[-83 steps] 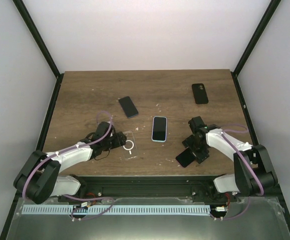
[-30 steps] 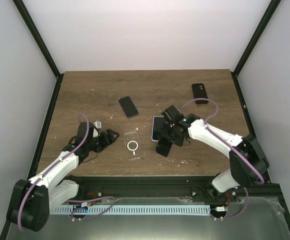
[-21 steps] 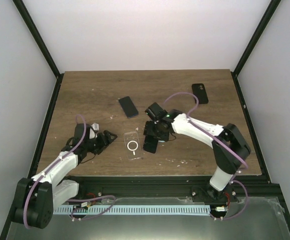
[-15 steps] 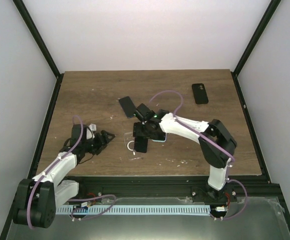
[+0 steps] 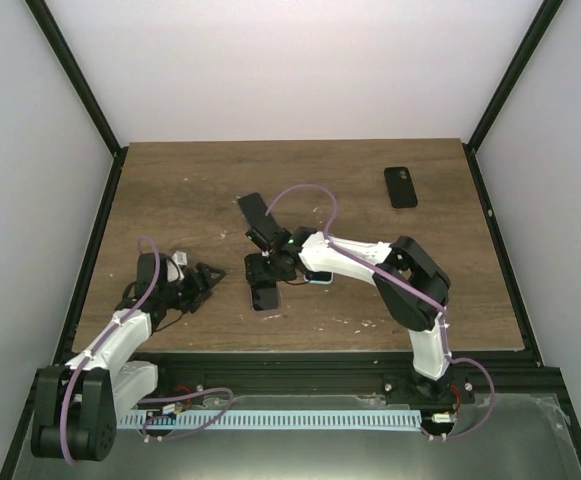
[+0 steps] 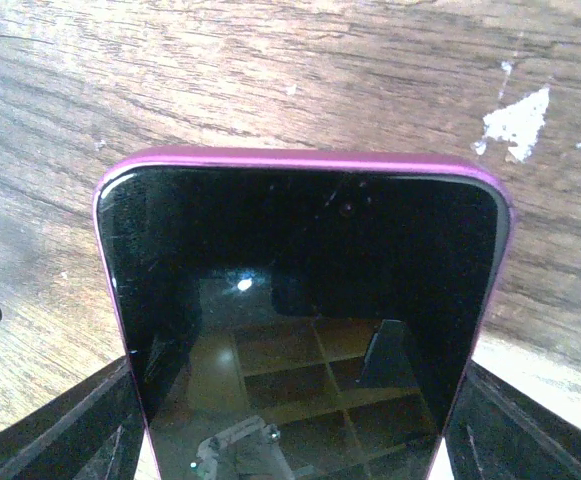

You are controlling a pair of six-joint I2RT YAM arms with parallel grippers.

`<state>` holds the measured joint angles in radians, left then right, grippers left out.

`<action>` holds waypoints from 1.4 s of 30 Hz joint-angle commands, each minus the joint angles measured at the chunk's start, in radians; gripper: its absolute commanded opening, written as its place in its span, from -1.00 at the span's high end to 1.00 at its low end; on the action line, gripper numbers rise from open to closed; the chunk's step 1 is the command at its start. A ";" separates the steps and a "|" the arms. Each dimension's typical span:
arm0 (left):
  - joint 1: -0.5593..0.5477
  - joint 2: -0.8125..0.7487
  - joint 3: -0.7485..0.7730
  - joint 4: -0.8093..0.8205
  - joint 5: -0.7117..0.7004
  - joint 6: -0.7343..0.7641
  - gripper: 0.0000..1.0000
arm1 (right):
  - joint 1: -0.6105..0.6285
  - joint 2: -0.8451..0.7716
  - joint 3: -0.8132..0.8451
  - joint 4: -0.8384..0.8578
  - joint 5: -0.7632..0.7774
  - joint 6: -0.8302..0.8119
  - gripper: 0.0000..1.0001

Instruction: Put the phone into the phone case

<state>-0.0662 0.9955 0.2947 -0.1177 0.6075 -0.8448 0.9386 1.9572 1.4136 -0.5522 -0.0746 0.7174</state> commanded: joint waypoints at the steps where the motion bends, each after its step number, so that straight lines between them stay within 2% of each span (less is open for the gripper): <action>1: 0.005 -0.025 -0.010 -0.001 0.014 -0.004 -0.64 | 0.006 0.014 0.048 0.048 -0.018 -0.054 -0.47; 11: 0.005 -0.028 -0.019 0.002 0.015 0.001 -0.62 | 0.023 0.039 0.053 -0.004 0.021 -0.073 -0.50; 26: 0.005 -0.042 -0.018 -0.011 0.021 0.007 -0.59 | 0.029 0.046 0.024 -0.041 0.041 -0.013 -0.59; 35: 0.005 -0.052 -0.011 -0.031 0.023 0.017 -0.57 | 0.029 -0.014 -0.068 0.047 -0.020 -0.011 -0.72; 42: 0.005 -0.066 0.000 -0.051 0.027 0.045 -0.54 | 0.026 -0.089 -0.121 0.091 0.009 -0.025 -0.81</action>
<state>-0.0658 0.9463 0.2855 -0.1535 0.6151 -0.8318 0.9592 1.9366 1.3170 -0.4950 -0.0776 0.6968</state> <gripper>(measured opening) 0.778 0.900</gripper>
